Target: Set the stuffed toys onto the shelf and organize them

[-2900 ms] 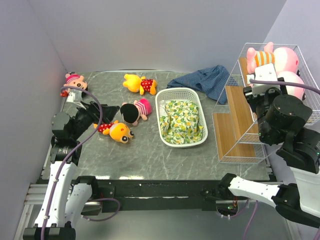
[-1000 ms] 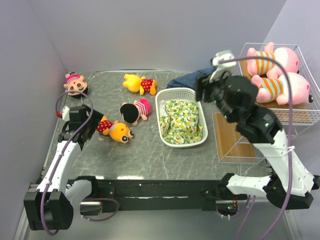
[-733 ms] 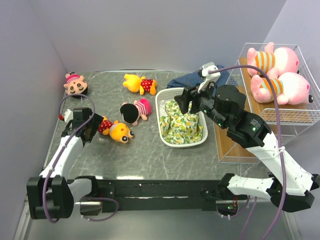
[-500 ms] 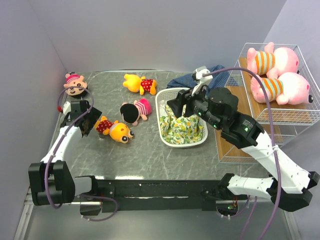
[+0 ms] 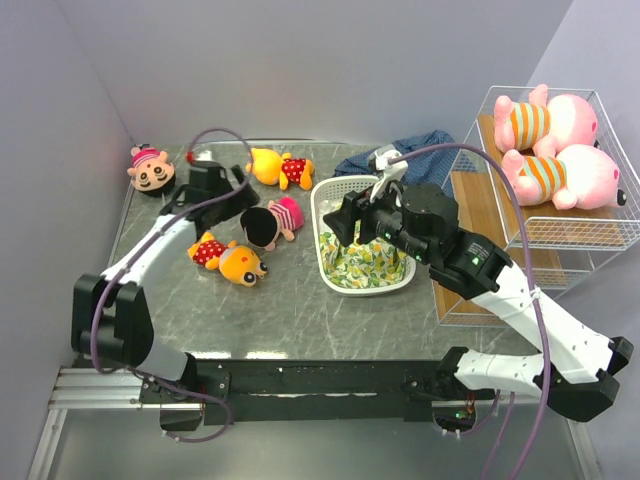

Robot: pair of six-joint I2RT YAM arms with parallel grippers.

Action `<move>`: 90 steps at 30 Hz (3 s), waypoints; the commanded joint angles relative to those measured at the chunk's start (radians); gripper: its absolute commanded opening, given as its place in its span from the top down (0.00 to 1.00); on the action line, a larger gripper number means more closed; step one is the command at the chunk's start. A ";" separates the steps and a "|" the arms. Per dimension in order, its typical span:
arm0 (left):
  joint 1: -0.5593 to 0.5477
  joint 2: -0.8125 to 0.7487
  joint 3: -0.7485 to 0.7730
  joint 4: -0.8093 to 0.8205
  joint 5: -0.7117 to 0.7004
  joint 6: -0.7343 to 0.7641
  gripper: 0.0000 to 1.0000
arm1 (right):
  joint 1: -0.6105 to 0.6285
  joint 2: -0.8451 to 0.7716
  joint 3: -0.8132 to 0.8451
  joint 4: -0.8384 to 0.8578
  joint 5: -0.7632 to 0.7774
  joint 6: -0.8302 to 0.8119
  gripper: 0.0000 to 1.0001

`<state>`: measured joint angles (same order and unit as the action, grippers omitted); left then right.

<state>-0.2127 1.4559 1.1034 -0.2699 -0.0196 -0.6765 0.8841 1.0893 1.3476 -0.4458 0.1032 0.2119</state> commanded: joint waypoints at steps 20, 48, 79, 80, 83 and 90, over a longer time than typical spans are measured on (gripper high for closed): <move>-0.192 0.322 0.168 -0.155 -0.293 0.058 0.41 | 0.009 -0.078 -0.033 0.071 0.009 -0.036 0.32; -0.062 -0.336 -0.108 0.237 0.407 0.097 0.99 | 0.007 -0.149 -0.123 0.364 -0.056 0.282 0.30; -0.062 -0.600 -0.372 0.810 0.761 -0.181 0.98 | 0.006 -0.026 -0.150 0.532 -0.244 0.498 0.38; -0.062 -0.603 -0.373 0.805 0.759 -0.179 0.97 | 0.007 -0.025 -0.148 0.532 -0.243 0.497 0.46; -0.062 -0.608 -0.379 0.796 0.747 -0.169 0.87 | 0.007 -0.034 -0.157 0.552 -0.235 0.491 0.86; -0.062 -0.624 -0.343 0.671 0.673 -0.109 0.01 | 0.007 -0.054 -0.119 0.509 -0.177 0.380 1.00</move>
<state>-0.2714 0.8600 0.7238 0.4568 0.7036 -0.8341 0.8860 1.0588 1.1816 0.0540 -0.1169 0.6754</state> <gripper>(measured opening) 0.754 0.019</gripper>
